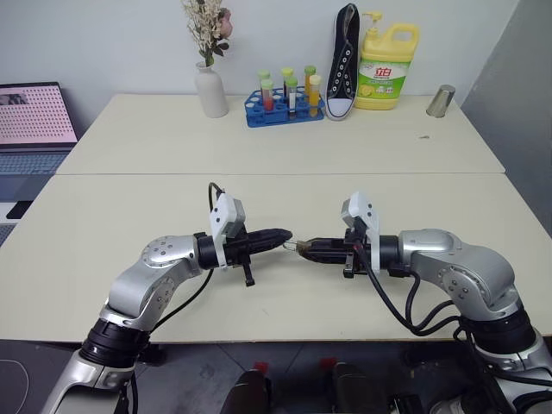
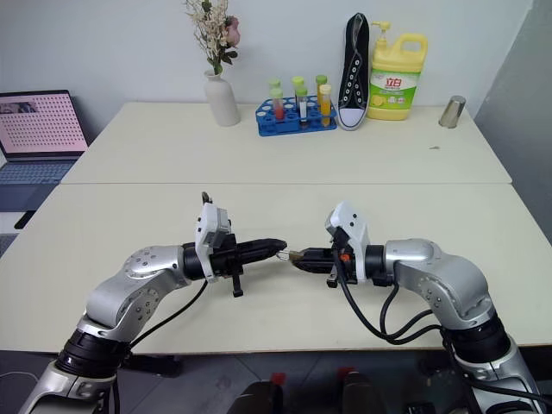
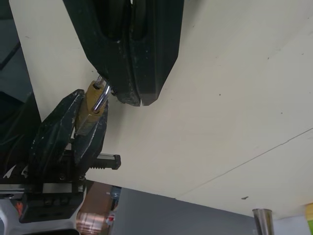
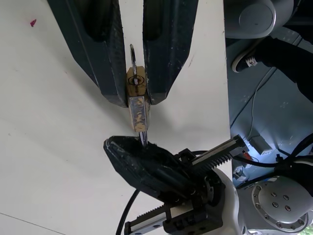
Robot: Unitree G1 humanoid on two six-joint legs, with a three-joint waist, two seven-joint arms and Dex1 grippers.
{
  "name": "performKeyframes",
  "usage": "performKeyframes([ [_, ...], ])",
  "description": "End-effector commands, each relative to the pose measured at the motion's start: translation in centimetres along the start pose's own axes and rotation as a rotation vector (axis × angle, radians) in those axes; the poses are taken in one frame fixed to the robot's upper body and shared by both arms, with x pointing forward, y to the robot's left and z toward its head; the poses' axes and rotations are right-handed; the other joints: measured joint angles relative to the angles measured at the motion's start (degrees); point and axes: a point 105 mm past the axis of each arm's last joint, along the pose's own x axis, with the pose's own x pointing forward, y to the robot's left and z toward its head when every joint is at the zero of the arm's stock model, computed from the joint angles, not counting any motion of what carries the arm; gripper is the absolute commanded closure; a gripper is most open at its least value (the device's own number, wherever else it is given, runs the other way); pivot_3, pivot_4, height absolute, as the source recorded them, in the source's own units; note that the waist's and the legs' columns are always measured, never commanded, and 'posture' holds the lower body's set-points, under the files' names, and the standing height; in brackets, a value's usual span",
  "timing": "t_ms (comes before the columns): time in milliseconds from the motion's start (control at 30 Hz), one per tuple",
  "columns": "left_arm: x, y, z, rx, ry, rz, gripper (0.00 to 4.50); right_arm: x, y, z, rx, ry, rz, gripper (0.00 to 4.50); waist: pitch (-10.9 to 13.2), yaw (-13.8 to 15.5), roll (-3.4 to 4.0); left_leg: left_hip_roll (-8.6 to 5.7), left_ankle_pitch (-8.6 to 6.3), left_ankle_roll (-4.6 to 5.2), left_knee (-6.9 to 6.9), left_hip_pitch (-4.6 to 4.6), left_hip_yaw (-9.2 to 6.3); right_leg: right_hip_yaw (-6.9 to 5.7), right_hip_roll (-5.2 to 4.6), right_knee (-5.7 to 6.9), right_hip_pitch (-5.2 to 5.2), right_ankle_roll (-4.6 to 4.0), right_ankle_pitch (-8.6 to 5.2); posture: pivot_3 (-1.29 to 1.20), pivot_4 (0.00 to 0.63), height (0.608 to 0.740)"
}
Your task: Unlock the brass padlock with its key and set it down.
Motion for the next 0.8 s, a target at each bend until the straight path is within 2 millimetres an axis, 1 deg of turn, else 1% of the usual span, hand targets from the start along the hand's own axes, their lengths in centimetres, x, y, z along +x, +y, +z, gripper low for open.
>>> performKeyframes([
  [33, 0.1, -0.4, 0.2, 0.031, 0.001, -0.024, 4.5, -0.2, 0.8, 1.1, -0.039, -0.04, 0.028, 4.39, 0.0, 0.0, 0.0, 0.0, 0.0, 0.0, 0.0, 0.0, -0.01, 0.0, 0.0, 0.0, 0.0, 0.0, 0.0, 0.0, 0.15, 0.74],
  [200, -0.3, -0.7, -0.5, 0.024, 0.041, -0.037, 4.5, -0.1, 0.7, 1.2, -0.04, -0.042, 0.026, 4.39, 0.0, 0.0, 0.0, 0.0, 0.0, 0.0, -0.01, 0.0, 0.01, 0.02, 0.0, 0.0, 0.0, 0.0, 0.0, 0.0, 0.15, 0.74],
  [367, -0.5, -1.6, -0.5, -0.007, 0.048, -0.073, 4.5, -0.1, 0.6, 1.1, -0.043, -0.04, 0.024, 4.39, 0.0, 0.1, 0.0, 0.0, 0.0, 0.0, 0.0, -0.01, 0.0, 0.01, -0.01, -0.01, 0.0, 0.0, 0.0, 0.0, 0.15, 0.74],
  [433, -0.5, -1.6, -0.3, -0.013, 0.044, -0.073, 4.5, 0.0, 0.6, 1.1, -0.044, -0.04, 0.024, 4.39, 0.0, 0.1, 0.0, 0.0, 0.0, 0.0, 0.0, -0.01, -0.01, 0.01, -0.01, -0.02, 0.0, 0.0, 0.0, 0.0, 0.15, 0.74],
  [533, -0.5, -1.7, 0.2, -0.03, 0.022, -0.076, 4.5, 0.0, 0.6, 1.0, -0.046, -0.037, 0.025, 4.39, 0.0, 0.0, 0.0, 0.0, 0.0, 0.0, 0.0, 0.0, 0.0, 0.01, -0.01, -0.01, 0.0, 0.0, 0.0, 0.0, 0.15, 0.74],
  [667, -0.7, -2.7, 1.6, -0.101, -0.039, -0.125, 4.5, 0.0, 0.6, 0.9, -0.043, -0.033, 0.024, 4.39, 0.0, 0.0, -0.01, 0.01, 0.0, 0.0, 0.0, -0.01, -0.01, 0.01, -0.01, -0.01, 0.0, 0.0, 0.0, 0.0, 0.15, 0.74],
  [800, -1.2, -3.2, 2.3, -0.143, -0.05, -0.133, 4.5, 0.0, 0.5, 0.7, -0.04, -0.028, 0.021, 4.39, 0.0, 0.0, -0.01, 0.01, 0.0, 0.01, 0.0, 0.0, 0.0, 0.02, -0.02, -0.01, 0.0, 0.0, 0.0, 0.0, 0.15, 0.74],
])
